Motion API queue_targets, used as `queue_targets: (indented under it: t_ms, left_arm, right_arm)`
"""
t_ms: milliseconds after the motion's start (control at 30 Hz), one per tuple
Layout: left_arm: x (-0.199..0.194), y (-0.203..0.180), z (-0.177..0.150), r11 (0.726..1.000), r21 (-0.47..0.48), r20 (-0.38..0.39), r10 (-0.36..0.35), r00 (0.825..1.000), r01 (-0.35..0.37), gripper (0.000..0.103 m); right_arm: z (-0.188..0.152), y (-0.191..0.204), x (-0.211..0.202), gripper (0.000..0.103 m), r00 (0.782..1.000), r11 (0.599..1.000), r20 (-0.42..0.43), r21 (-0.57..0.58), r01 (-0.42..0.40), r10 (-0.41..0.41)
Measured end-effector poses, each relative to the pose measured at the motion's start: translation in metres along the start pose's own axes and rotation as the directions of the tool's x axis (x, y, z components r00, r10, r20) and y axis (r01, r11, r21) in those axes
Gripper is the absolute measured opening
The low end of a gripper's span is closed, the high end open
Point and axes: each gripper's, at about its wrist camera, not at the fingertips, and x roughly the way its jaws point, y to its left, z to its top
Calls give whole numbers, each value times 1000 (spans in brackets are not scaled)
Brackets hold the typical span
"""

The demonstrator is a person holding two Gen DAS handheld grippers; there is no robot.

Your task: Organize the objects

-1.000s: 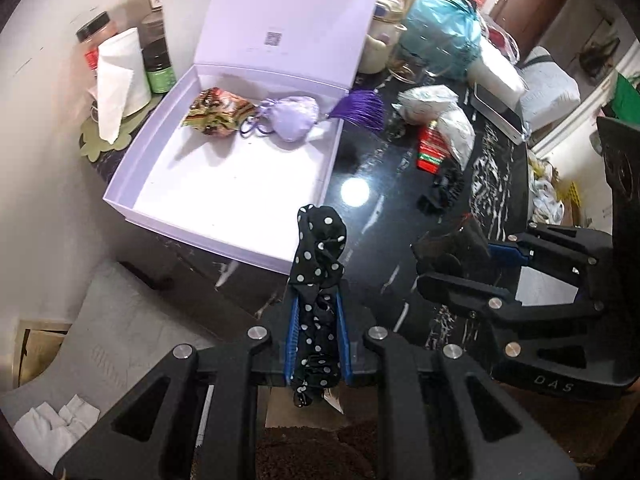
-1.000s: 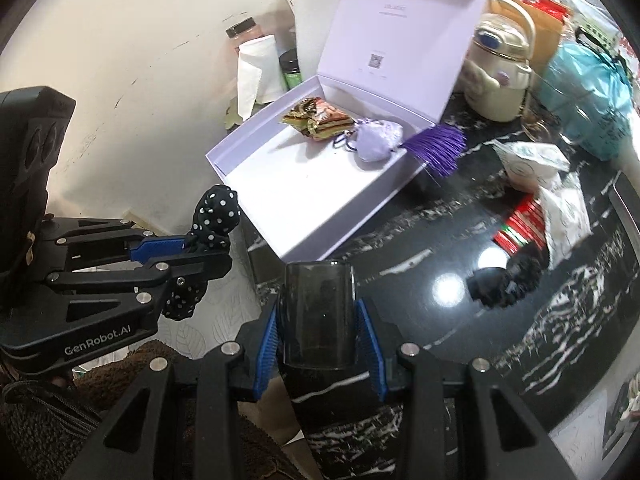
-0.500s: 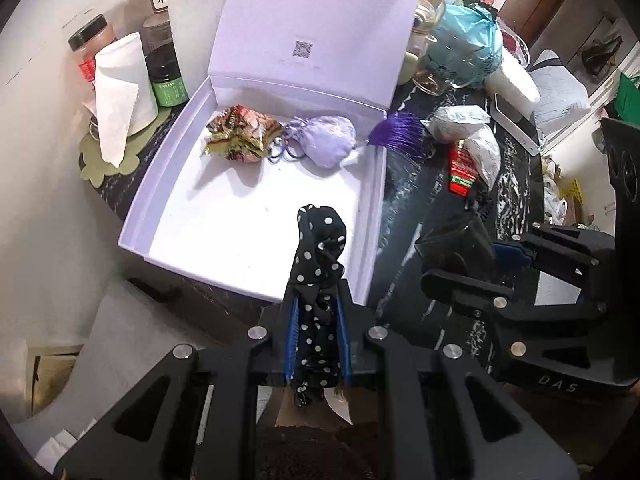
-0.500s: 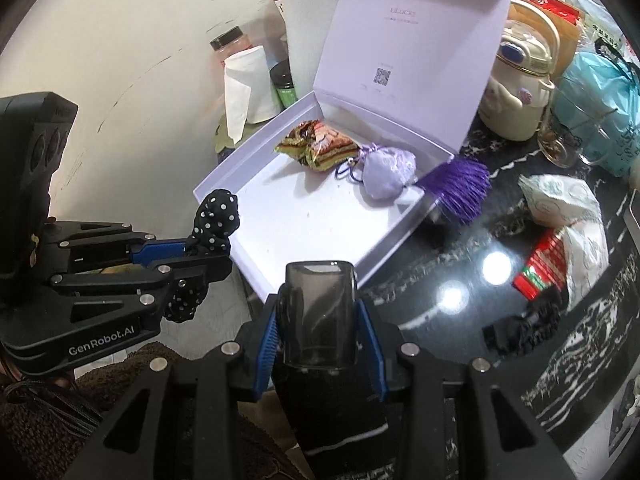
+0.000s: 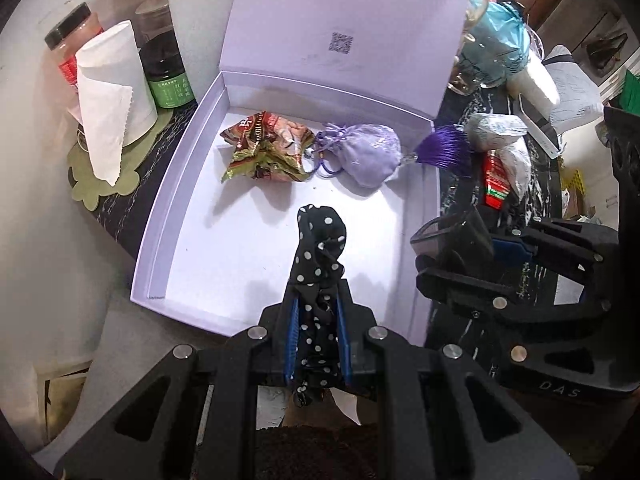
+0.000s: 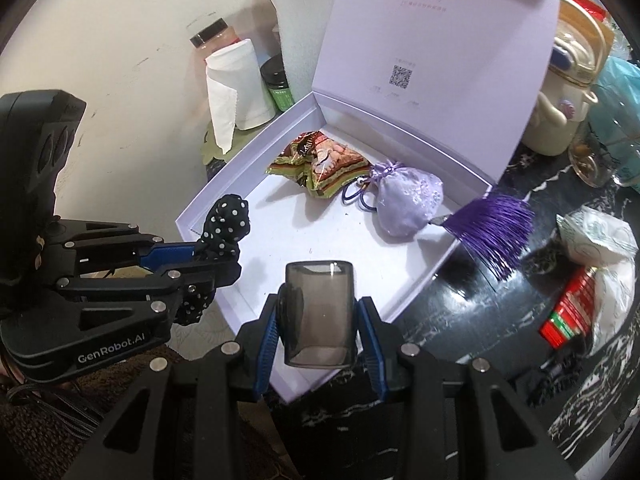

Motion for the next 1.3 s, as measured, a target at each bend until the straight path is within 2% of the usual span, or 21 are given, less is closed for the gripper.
queue_targets:
  t_ms: [567, 867, 1133, 1300]
  left_arm:
    - [46, 24, 42, 998, 62, -78, 3, 997, 2, 16]
    - [62, 32, 60, 995, 100, -77, -4, 997, 11, 16]
    - [80, 39, 69, 993, 115, -96, 23, 995, -12, 16]
    - [86, 43, 75, 993, 115, -101, 16, 995, -4, 16]
  right_arm:
    - [34, -16, 41, 38, 999, 998, -38, 70, -6, 8]
    - [46, -23, 58, 38, 999, 995, -50, 95, -1, 5]
    - [54, -20, 69, 38, 998, 997, -71, 73, 3, 2]
    - [58, -17, 76, 39, 995, 999, -96, 45, 13, -9]
